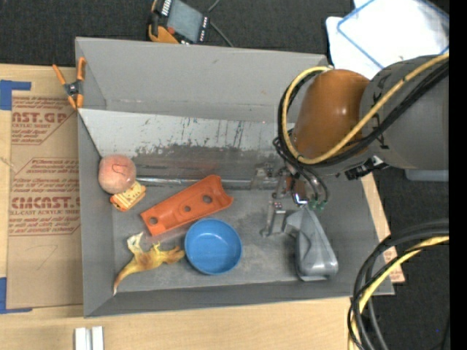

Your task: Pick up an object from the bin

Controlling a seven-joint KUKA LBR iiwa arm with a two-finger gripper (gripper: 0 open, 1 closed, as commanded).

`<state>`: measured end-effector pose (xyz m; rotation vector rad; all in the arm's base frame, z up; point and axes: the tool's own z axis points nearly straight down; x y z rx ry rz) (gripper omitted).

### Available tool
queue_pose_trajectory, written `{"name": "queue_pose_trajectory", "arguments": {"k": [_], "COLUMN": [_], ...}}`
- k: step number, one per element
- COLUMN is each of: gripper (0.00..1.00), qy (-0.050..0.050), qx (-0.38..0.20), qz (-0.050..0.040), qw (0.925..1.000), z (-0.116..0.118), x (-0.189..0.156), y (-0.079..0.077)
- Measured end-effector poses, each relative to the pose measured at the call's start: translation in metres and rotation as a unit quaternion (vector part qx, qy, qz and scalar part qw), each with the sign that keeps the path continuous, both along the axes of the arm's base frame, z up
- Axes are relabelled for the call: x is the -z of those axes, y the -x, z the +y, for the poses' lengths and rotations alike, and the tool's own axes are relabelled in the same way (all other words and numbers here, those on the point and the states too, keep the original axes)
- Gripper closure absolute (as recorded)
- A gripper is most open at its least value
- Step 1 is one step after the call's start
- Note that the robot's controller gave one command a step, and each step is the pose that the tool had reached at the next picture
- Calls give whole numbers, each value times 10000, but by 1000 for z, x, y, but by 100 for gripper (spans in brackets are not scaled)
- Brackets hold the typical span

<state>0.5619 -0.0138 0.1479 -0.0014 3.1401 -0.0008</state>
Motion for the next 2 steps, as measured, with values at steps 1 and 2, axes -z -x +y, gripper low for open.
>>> {"name": "queue_pose_trajectory", "arguments": {"k": [1,2], "gripper": [0,0], "qy": [0,1], "qx": [0,-215], "qz": [0,-6], "qw": [10000,9998], "z": [0,1], "x": [0,1], "y": [0,0]}}
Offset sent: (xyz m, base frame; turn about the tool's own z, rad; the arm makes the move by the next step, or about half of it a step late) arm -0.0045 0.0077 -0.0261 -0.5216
